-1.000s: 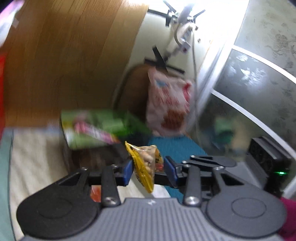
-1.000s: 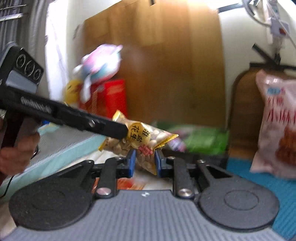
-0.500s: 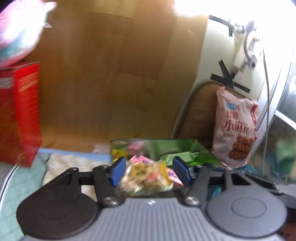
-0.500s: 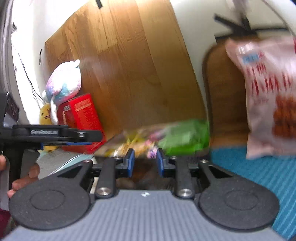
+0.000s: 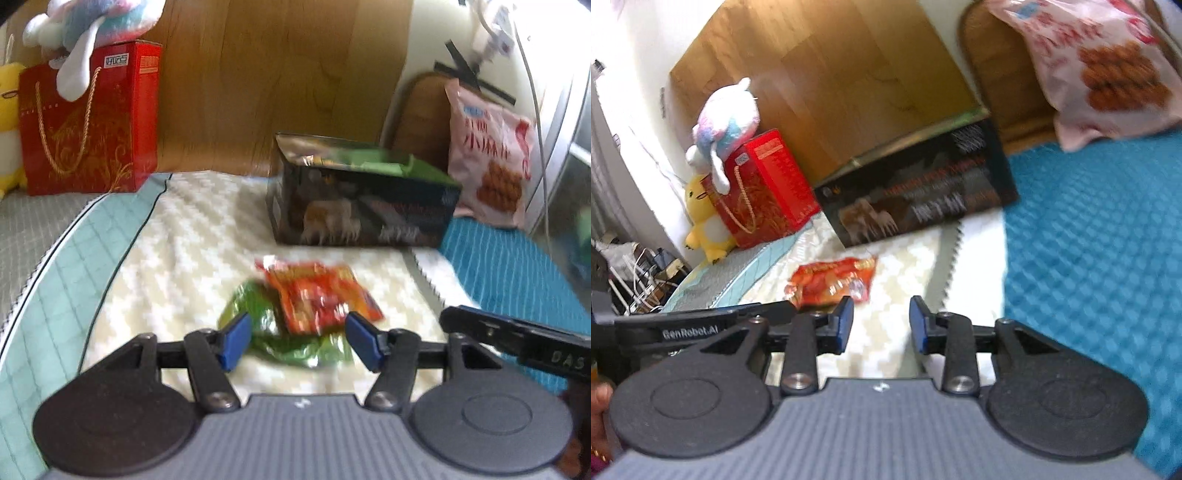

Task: Organize snacks

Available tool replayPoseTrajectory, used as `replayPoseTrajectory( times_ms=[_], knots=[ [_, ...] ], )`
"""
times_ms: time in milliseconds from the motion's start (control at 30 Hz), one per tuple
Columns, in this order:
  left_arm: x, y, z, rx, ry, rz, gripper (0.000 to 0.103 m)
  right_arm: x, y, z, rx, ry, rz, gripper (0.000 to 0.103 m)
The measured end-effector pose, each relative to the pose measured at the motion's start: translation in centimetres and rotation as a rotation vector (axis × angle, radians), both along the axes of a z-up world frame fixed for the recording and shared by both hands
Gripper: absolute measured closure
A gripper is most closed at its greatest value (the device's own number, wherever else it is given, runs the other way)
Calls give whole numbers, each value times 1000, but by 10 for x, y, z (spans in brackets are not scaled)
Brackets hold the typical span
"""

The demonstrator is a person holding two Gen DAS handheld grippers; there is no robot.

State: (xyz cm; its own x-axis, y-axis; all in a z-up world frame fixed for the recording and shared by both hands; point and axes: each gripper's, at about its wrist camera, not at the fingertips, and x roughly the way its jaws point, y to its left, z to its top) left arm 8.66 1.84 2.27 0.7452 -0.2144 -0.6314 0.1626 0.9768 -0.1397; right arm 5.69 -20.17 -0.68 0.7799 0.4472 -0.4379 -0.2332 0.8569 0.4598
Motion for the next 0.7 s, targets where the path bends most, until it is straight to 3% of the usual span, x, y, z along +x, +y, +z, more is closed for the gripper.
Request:
replayPoseTrajectory(
  times_ms=[267,700],
  knots=[
    [-26,-19,-2,125,-31,73,39,-29,-7,-5,5,-17,-101,59],
    [-36,-15,-19,174,-46,212,32,-41,-9,-5,23,-77,-107,53]
  ],
)
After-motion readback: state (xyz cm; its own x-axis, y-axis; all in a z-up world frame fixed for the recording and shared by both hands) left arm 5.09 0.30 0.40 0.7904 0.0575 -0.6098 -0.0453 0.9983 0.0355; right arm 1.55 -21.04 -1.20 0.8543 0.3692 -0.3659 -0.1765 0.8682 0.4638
